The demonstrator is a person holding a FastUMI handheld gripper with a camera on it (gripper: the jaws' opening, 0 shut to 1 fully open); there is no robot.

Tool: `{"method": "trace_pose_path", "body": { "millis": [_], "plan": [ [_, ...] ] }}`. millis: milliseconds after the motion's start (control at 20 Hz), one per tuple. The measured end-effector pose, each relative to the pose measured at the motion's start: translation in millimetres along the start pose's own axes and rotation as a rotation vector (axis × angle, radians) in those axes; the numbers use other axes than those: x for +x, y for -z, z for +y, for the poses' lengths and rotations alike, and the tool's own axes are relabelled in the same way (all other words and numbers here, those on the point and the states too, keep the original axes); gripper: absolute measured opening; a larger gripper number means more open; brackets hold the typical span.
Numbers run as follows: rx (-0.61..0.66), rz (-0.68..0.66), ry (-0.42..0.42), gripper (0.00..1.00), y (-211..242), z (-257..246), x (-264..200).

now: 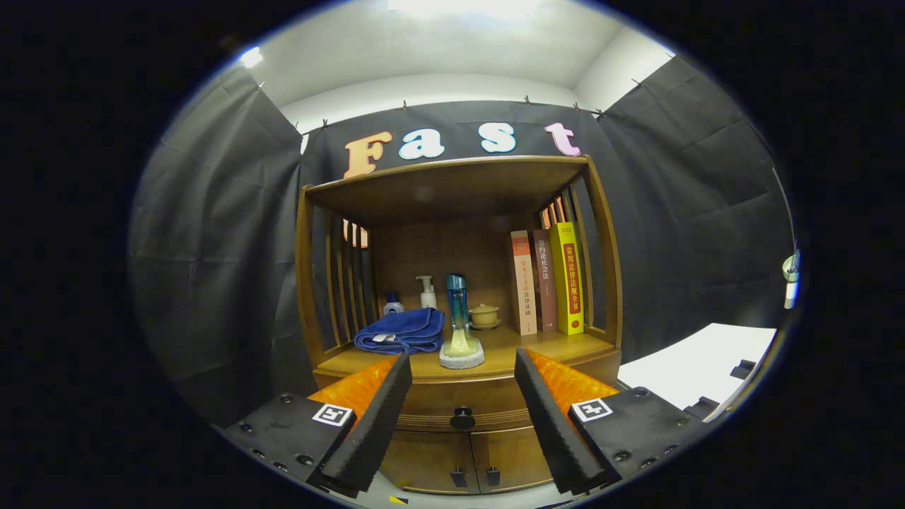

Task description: Pull open the drawer, take out the items inside it, and place them on the countertop above the cabinet.

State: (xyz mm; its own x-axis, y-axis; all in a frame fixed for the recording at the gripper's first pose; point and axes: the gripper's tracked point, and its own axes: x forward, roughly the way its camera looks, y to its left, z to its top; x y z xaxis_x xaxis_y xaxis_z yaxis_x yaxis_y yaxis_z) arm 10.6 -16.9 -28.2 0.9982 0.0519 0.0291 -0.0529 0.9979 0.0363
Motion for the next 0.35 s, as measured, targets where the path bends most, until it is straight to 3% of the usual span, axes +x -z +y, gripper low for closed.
{"method": "trace_pose_path", "body": {
  "millis": [350],
  "plan": [
    [0.015,0.018,0.006,0.97,11.4,-7.1,2.6]
  ]
}}
